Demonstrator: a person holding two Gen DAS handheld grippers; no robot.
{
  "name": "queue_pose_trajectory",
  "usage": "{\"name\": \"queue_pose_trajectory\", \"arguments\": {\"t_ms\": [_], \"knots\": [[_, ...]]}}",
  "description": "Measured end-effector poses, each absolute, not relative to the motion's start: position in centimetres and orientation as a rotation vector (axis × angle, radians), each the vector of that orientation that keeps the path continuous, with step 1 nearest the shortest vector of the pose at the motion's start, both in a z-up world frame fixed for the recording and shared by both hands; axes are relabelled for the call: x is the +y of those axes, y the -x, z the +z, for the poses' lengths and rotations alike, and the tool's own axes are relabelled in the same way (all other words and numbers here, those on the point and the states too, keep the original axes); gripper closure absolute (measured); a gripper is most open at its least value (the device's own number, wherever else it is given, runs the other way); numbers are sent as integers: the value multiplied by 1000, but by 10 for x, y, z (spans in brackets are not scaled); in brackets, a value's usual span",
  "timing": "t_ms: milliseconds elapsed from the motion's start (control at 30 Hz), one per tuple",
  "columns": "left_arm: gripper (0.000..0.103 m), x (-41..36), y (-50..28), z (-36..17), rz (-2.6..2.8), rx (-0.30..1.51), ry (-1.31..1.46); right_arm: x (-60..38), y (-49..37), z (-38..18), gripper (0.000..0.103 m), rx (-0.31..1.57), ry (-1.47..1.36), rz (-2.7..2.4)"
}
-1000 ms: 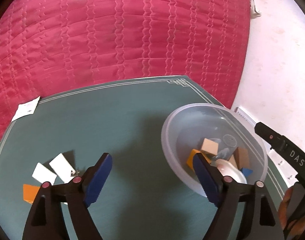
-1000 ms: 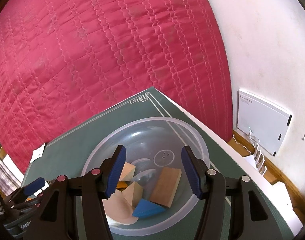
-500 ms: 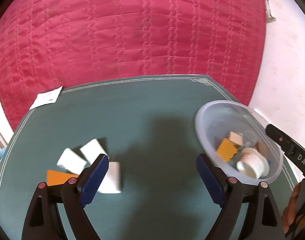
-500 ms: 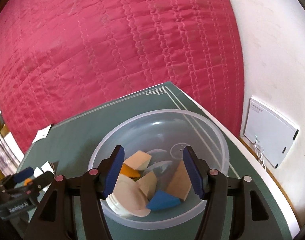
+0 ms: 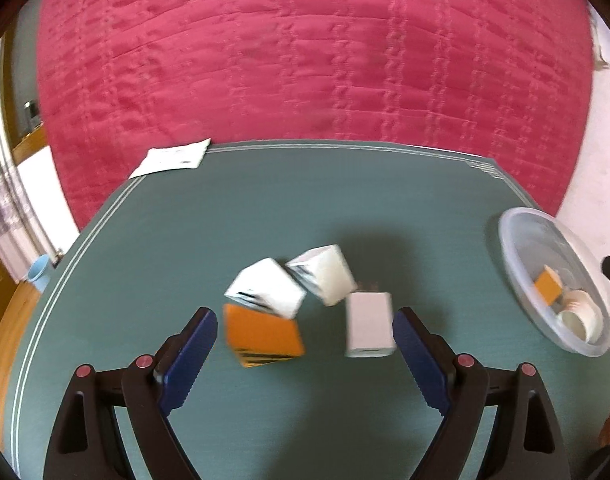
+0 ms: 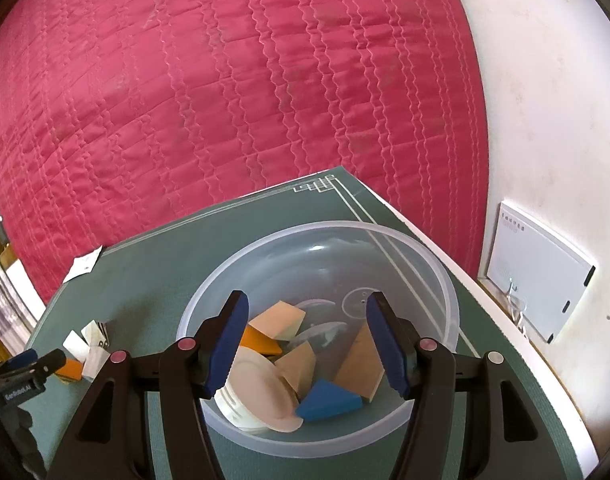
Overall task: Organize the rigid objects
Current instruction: 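Withdraw both grippers from the bowl toward the remaining blocks, then grasp the second orange block with the left gripper while the right gripper grasps the white charger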
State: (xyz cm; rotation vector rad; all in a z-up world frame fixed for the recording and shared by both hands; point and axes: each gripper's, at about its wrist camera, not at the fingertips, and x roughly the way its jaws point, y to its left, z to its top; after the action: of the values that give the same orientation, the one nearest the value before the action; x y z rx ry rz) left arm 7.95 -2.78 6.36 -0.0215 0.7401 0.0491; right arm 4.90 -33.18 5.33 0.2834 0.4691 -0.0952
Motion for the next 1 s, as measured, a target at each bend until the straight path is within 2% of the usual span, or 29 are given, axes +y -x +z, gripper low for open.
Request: {"name": "queue_pose_trajectory", "arguments": {"t_ms": [567,1000], "knots": [[11,15,-92,31,193,834,68,-320,-46,54,40,448,-234,-88],[7,36,-81,32,228,845,36,-316,-44,54,40,440,-218,-85]]}}
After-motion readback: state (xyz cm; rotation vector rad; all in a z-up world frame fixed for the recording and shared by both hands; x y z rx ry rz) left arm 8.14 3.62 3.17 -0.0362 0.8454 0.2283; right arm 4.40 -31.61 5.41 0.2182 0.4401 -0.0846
